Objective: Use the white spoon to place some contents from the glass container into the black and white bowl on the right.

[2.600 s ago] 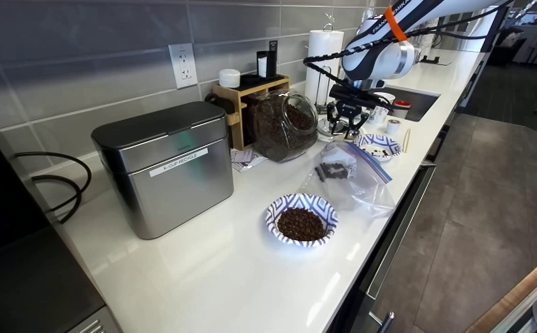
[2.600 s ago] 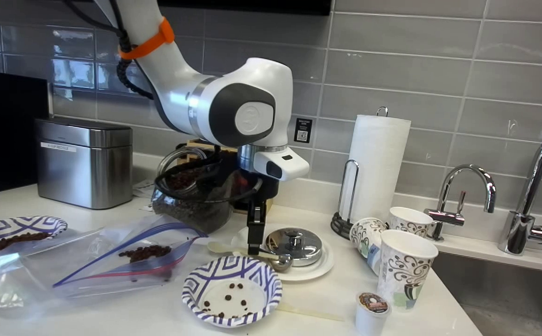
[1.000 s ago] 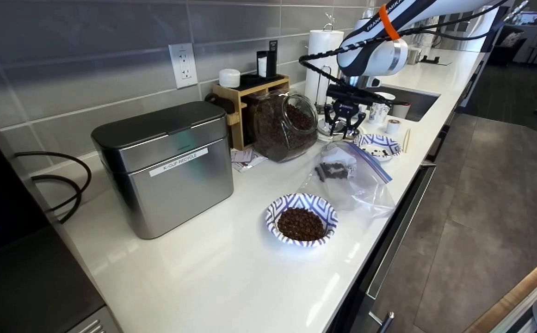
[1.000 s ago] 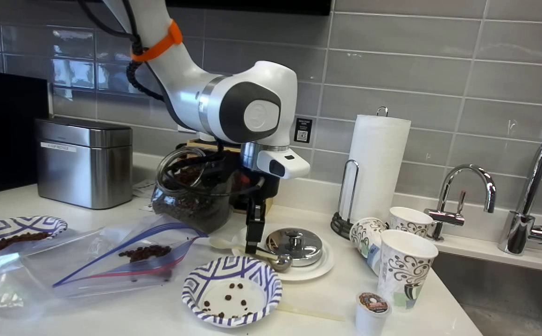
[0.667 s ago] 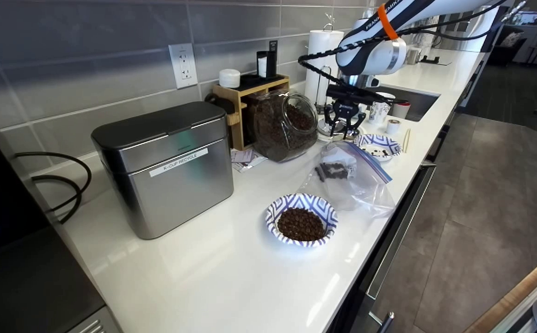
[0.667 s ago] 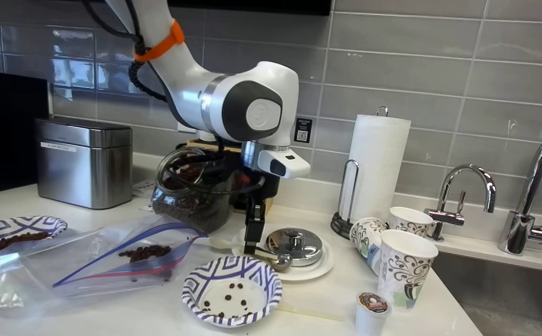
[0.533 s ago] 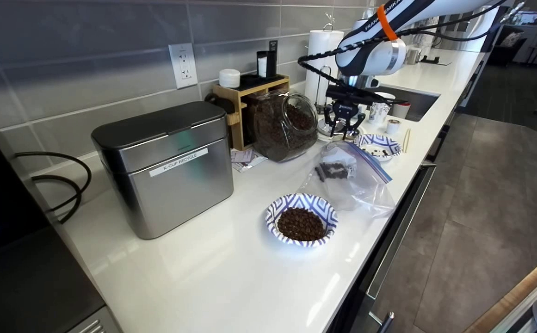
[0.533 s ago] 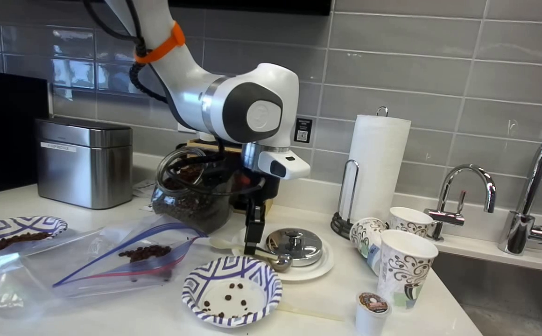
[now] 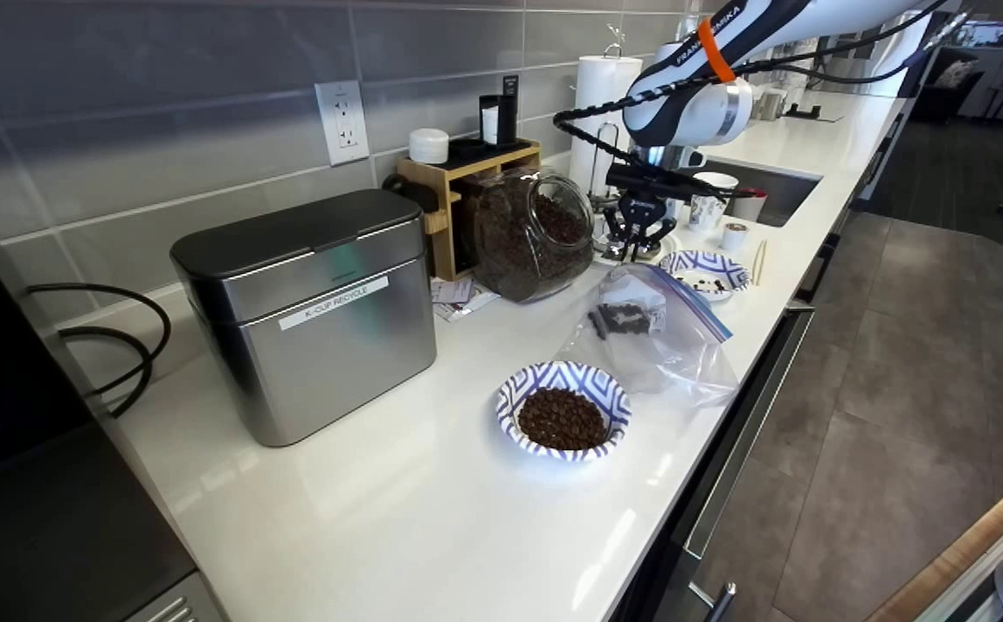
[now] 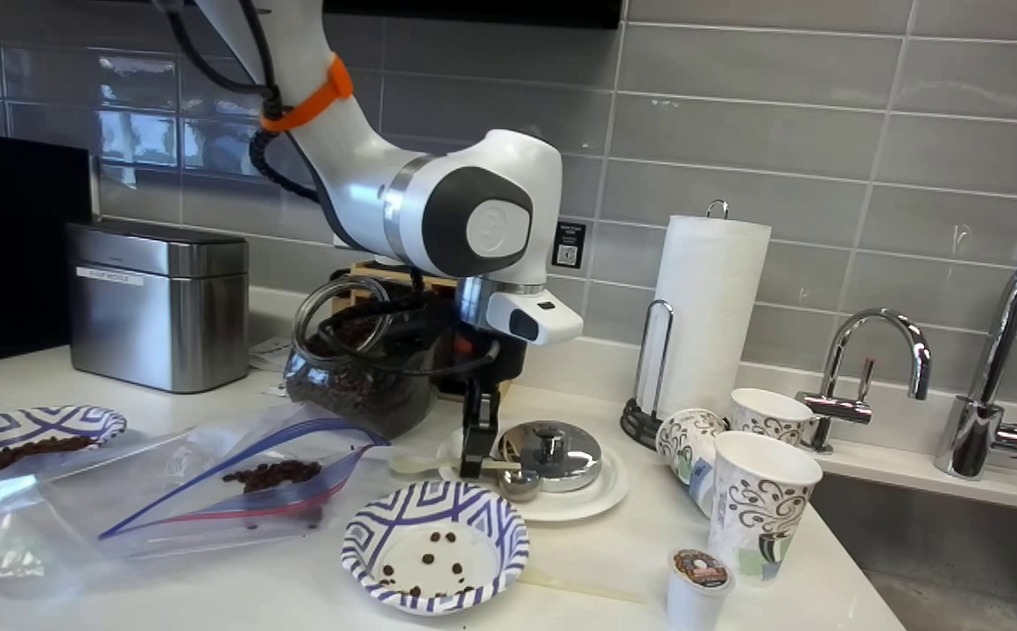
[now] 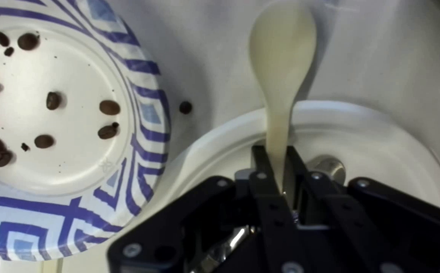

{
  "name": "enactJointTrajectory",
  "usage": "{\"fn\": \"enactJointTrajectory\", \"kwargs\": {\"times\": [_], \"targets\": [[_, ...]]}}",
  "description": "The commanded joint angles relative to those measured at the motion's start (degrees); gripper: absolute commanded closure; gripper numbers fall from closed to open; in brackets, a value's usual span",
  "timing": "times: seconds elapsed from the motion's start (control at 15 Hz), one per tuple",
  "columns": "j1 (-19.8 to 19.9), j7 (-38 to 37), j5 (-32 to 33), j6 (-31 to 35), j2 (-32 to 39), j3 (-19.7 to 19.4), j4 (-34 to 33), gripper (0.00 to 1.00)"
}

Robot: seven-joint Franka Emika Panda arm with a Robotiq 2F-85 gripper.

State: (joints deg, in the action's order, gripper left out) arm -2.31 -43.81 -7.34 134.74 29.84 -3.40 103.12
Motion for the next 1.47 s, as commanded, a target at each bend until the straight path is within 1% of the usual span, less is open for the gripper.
{"fn": "enactJointTrajectory", "kwargs": {"times": [0.0, 0.2, 0.4, 0.6, 0.87, 1.13, 1.4], "targets": [[-0.4, 0.4, -0.4, -1.8, 1.0, -0.5, -1.8, 0.97], [-0.2, 0.3, -1.1, -1.7, -0.2, -0.3, -1.4, 0.97], [0.0, -0.2, -2.1, -1.6, -3.0, -0.1, 0.3, 0.97], [-1.3, -4.2, -1.5, -1.0, -7.5, -1.0, 3.5, 0.97], [-2.1, -9.0, -1.6, 0.6, -15.4, -0.3, 9.6, 0.97], [-3.3, -17.1, -0.7, 6.6, -24.3, 0.6, 18.1, 0.97], [-3.7, -28.1, 3.0, 16.7, -32.4, 2.3, 27.2, 0.97]]}}
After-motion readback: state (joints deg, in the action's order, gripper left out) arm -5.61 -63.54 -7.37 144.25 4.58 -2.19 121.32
